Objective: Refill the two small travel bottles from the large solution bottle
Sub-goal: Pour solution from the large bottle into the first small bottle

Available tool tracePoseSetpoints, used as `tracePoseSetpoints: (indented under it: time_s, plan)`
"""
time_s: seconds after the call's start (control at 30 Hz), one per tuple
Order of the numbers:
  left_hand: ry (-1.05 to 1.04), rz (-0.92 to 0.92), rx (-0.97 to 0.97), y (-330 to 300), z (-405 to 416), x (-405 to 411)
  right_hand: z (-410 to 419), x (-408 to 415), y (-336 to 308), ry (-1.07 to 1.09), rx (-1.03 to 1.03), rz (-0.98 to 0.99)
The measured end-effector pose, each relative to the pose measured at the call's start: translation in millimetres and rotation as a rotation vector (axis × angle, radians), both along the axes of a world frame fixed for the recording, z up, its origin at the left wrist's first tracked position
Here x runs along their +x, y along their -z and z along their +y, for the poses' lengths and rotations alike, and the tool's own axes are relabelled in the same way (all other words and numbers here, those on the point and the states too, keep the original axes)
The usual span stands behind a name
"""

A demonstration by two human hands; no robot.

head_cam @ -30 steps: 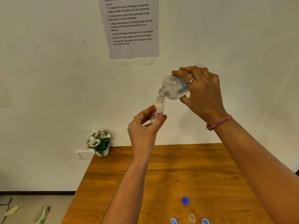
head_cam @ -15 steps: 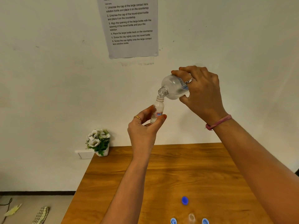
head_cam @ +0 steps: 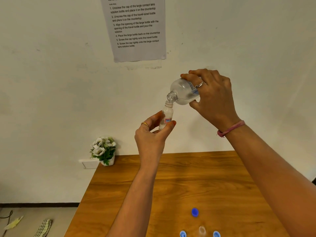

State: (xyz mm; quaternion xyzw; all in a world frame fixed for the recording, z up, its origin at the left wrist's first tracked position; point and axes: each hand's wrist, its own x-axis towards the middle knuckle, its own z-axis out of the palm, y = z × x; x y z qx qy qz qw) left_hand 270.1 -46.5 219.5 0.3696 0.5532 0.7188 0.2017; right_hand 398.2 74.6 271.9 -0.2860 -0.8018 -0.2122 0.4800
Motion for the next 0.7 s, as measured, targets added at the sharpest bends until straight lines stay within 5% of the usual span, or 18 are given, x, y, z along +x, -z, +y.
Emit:
tracePoseSetpoints:
  time_s: [0.7]
  plan:
    - [0.013, 0.000, 0.006, -1.5, 3.0, 3.4, 4.0, 2.2, -2.0, 0.006, -0.002, -0.011]
